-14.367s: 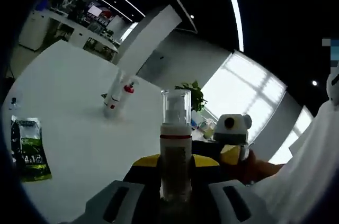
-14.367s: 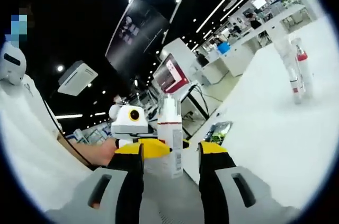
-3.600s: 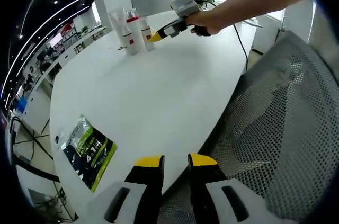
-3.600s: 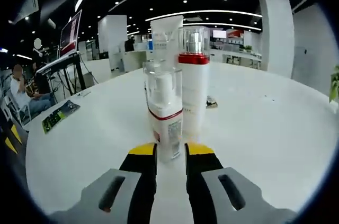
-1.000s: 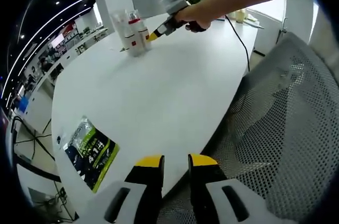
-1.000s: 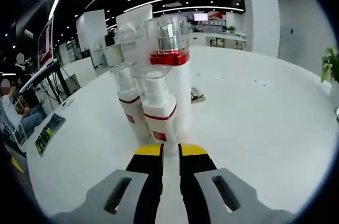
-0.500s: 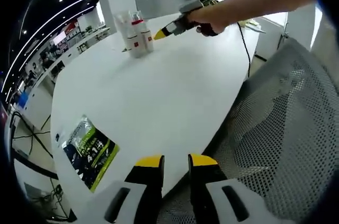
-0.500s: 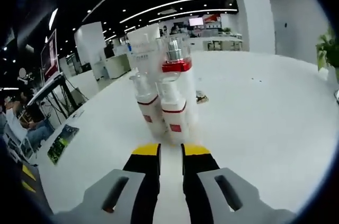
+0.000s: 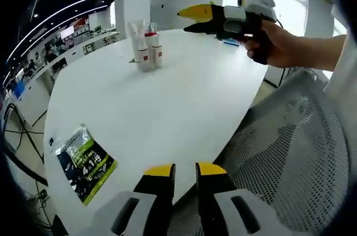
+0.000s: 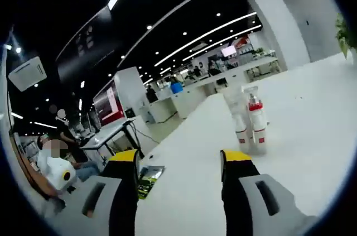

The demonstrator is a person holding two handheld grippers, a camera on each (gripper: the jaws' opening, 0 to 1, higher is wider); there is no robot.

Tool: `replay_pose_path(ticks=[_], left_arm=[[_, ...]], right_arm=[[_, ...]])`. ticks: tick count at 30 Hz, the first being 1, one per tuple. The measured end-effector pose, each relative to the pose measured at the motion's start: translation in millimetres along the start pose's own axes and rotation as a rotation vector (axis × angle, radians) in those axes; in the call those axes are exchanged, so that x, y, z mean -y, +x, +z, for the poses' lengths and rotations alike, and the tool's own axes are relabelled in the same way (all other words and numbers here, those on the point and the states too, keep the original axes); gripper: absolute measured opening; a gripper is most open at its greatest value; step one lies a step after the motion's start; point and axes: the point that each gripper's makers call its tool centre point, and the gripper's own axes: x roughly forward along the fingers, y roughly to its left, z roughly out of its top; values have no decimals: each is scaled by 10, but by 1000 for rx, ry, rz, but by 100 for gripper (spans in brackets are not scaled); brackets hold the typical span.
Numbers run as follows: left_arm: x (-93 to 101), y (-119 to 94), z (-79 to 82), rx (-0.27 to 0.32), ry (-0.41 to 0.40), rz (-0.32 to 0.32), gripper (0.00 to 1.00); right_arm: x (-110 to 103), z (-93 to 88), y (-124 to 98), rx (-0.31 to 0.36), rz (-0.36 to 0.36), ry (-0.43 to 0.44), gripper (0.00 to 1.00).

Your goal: Arrange the skincare products in the storage area until every visible bottle or jar stands upright without overlapping.

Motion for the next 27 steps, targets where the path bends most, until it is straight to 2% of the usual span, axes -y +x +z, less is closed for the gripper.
replay_pose_path(ticks=[2,5,7,8,10,12,14,16,17,18,19,21,23,24,25,27], left_arm=[[76,-9,-12,-7,26,-39,15],[137,-57,47,17,56,-76,13],[143,-83,95,38,39,-99,13],[159,-98,163,68,-19,-128,13],[102,-126,263,107,-92,-134,13],[74,-158,374,157,-125,-152,13],[-19,-206,538,239,-203,-150,13],[-105,-257,694,325,-306,-161,13],[-177,-277,748,354,-391,-158,13],[-202,-290,779,368,-439,-168,12],[-223,-322,867,417,-489,-199,12],[-285,-355,965,476,-576,-222,11],[-351,-346,991,507,-599,-210,12],[-423,-317,961,509,-617,-176,12],[-495,-271,884,485,-634,-139,12],[-547,-230,831,478,-644,-121,12]], right_arm=[[-150,-17,-24,16,23,20,80],[-321,-45,-73,17,68,72,81],[-371,-69,-80,1,59,73,85],[-432,-64,-85,-2,81,67,87],[-519,-59,-103,-12,108,77,91],[-583,-33,-111,-5,120,65,97],[-673,-50,-140,-30,144,61,97],[-719,-43,-169,-22,153,29,97],[-734,-52,-180,-23,151,16,97],[-740,-57,-186,-22,153,15,97],[-723,-67,-183,-24,148,16,97],[-670,-71,-176,-25,129,-1,97],[-583,-59,-175,-17,90,-25,97],[-559,-84,-174,-24,91,-22,97],[-545,-121,-184,-46,95,-19,97],[-519,-126,-185,-46,82,-23,97]])
